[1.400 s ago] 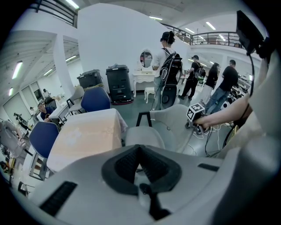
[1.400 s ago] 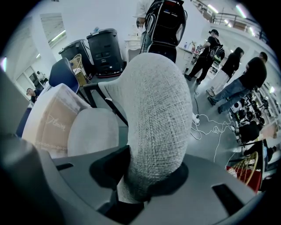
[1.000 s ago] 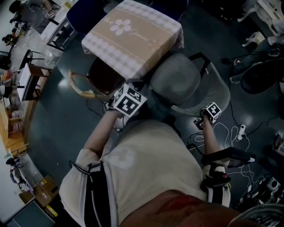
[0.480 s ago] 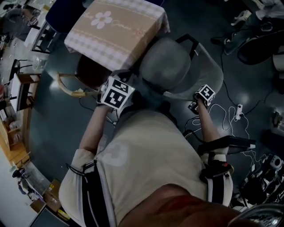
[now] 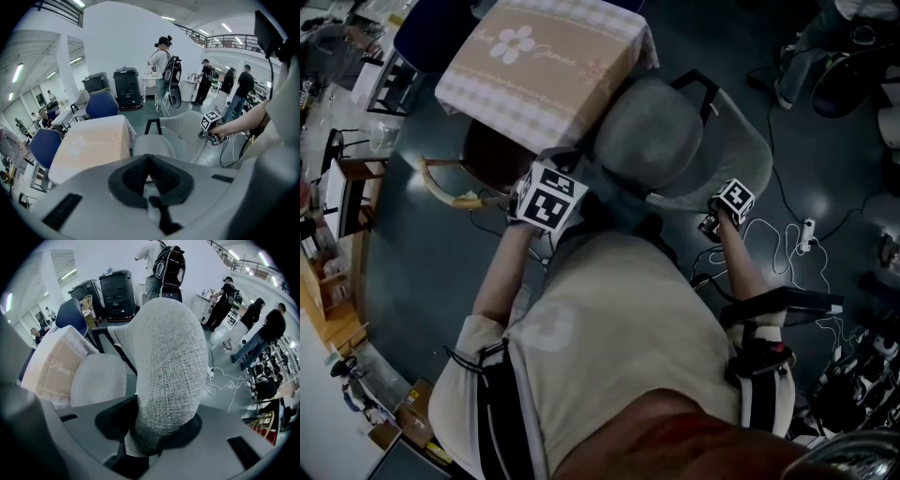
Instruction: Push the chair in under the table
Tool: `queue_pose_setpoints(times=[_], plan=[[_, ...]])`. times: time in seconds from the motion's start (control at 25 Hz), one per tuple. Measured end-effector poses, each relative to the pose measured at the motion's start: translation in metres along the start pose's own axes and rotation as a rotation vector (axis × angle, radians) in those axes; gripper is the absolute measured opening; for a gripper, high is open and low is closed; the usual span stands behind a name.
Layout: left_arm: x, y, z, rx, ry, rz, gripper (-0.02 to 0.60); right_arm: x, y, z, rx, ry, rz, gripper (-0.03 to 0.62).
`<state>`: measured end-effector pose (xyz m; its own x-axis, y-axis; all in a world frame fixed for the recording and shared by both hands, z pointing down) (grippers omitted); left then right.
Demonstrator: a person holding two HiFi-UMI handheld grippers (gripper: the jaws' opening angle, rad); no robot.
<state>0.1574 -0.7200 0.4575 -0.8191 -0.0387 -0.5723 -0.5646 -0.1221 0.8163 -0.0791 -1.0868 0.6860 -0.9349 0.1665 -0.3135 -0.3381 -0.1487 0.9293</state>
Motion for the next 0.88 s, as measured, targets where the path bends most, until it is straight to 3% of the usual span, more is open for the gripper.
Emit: queue_pose_setpoints(times=[0.88], plan=[[-0.0006,0.0035,-0.0008,-0.011,-0.013,0.011,0.008,0.0045,-0.0060,0.0067,-0.014,-0.123,-0.057,0.149]])
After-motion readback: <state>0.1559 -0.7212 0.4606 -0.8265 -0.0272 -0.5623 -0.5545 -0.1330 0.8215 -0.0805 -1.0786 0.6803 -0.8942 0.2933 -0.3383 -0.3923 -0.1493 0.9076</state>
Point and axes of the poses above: the fingertips, and each gripper's own axes: y forward along the fingers, z to its left, x out of its top, the point moved 6 cm from there along -y, backward along the fingers, and after that the axes turned 7 degrees about -x, right-handed, at the moved point
